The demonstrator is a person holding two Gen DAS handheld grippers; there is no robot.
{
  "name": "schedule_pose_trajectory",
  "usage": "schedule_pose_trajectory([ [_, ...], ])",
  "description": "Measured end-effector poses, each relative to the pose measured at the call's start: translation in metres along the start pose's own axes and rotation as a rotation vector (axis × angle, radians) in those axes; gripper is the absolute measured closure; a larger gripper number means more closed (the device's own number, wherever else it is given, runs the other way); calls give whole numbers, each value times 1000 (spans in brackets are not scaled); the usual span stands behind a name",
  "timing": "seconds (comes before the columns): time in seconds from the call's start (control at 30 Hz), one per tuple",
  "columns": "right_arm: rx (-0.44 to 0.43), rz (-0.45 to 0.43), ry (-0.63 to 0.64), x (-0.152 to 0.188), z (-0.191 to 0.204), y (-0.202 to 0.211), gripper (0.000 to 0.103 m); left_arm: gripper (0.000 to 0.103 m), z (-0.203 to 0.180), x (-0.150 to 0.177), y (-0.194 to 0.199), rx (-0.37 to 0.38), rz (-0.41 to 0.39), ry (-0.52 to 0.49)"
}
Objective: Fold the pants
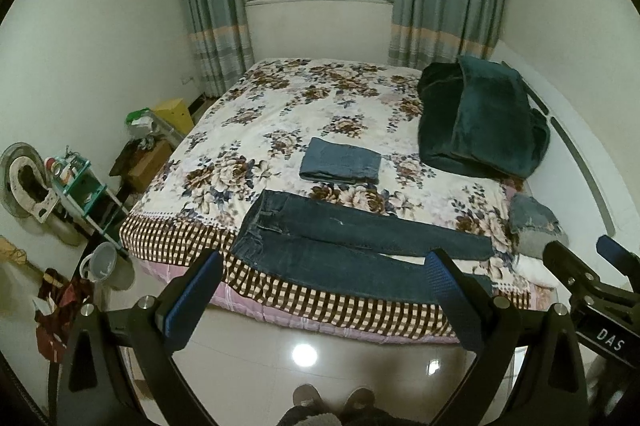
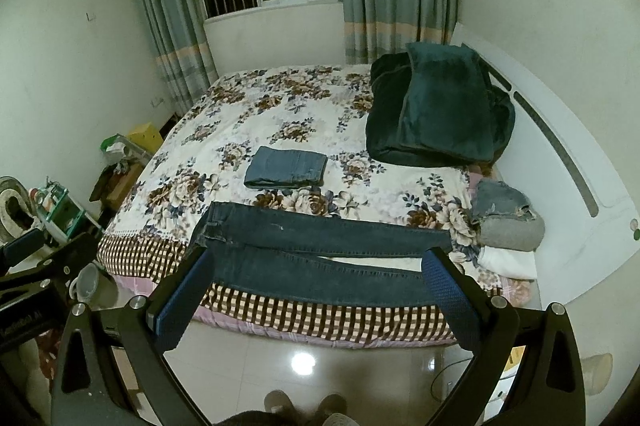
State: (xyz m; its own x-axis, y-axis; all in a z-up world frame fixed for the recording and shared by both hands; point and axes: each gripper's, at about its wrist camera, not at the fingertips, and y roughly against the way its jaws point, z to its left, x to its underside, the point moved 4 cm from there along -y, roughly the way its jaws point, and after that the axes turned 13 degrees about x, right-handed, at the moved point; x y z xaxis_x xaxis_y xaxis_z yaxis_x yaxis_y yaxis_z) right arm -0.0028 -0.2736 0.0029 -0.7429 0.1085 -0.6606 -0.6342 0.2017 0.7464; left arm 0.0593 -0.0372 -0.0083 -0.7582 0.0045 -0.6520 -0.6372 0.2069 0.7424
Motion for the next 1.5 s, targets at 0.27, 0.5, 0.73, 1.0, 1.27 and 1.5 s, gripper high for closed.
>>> schedule_pose_trajectory([
  [0.27,35,39,-20,-21,-11,-99,0,0,14,-23,-66,-84,-14,46],
  [0.5,112,195,-123,-49,-36,-244,0,0,42,-55,-206,-136,114,88],
  [0.73,222,459,-322,-45,-75,-464,0,0,95,-62,-423,-162,403,213],
  [1.0,326,800,-594,31,-125,-732,0,0,198,-21,-663,-272,693,497],
  [1.27,422,979,-764,110,-158,-881,0,12,273,28,-778,-400,806,685],
  [1.5,436,1009,-845,148,-166,-924,41,88,268,24,-739,-370,640,676],
])
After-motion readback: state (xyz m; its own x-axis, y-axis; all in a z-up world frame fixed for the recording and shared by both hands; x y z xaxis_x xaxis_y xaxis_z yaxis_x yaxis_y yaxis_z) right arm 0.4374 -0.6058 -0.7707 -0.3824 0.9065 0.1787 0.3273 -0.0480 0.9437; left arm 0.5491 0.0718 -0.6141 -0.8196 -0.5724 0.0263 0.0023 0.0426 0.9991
